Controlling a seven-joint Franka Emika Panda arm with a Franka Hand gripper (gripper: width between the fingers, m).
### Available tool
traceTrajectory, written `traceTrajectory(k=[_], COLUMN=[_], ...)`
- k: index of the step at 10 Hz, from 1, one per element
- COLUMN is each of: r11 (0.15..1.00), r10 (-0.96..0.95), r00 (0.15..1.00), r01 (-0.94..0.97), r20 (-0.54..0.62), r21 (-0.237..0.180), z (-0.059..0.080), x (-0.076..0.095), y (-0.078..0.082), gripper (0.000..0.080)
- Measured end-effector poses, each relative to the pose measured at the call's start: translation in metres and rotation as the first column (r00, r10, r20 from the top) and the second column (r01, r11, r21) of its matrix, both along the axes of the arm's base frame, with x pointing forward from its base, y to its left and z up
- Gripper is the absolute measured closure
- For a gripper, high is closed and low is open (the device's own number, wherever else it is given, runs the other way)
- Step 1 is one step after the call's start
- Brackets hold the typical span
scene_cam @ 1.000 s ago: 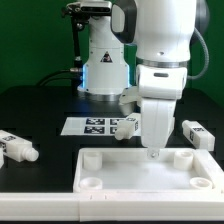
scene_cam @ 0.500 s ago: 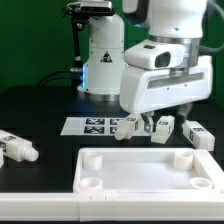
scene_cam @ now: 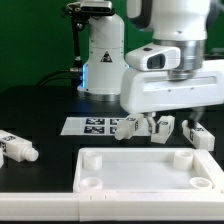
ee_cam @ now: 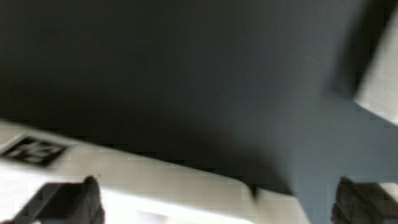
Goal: Assemble desk
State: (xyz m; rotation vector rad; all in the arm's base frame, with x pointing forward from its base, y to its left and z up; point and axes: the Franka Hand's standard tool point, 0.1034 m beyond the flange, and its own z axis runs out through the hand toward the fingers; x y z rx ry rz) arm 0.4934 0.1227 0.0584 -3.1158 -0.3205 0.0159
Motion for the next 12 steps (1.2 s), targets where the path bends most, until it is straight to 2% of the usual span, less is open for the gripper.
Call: traceTrajectory(k=[1,2,6,8,9,10,12], r11=[1.000,1.000,1.000,0.998,0.998,0.997,0.995], r10=[-0.002,0.011,0.005,-0.056,-0.070,-0.068,-0.077], r00=[1.000,1.000,1.000,0.992,0.988,0.983,0.944], r01=[0.002,-0.011,-0.005,0.055,0.068,0.063,0.054], r20=[-0.001,0.004,-0.013,-0.117,-0.137,-0.173,-0.320], r21=[0.000,0.002,-0.001,-0.018,-0.017,-0.032,-0.080], z=[0.008,0.010,0.008,0.011,0.011,0.011,0.010], x=[0.007,0.007,0.005,0.004,0.009,0.005,0.000], y=[0.018,0.027,0.027,0.043,0.046,0.042,0.039], gripper=[0.0151,0.0151,0.0151,0.0151,0.0151,0.0151,0.0151])
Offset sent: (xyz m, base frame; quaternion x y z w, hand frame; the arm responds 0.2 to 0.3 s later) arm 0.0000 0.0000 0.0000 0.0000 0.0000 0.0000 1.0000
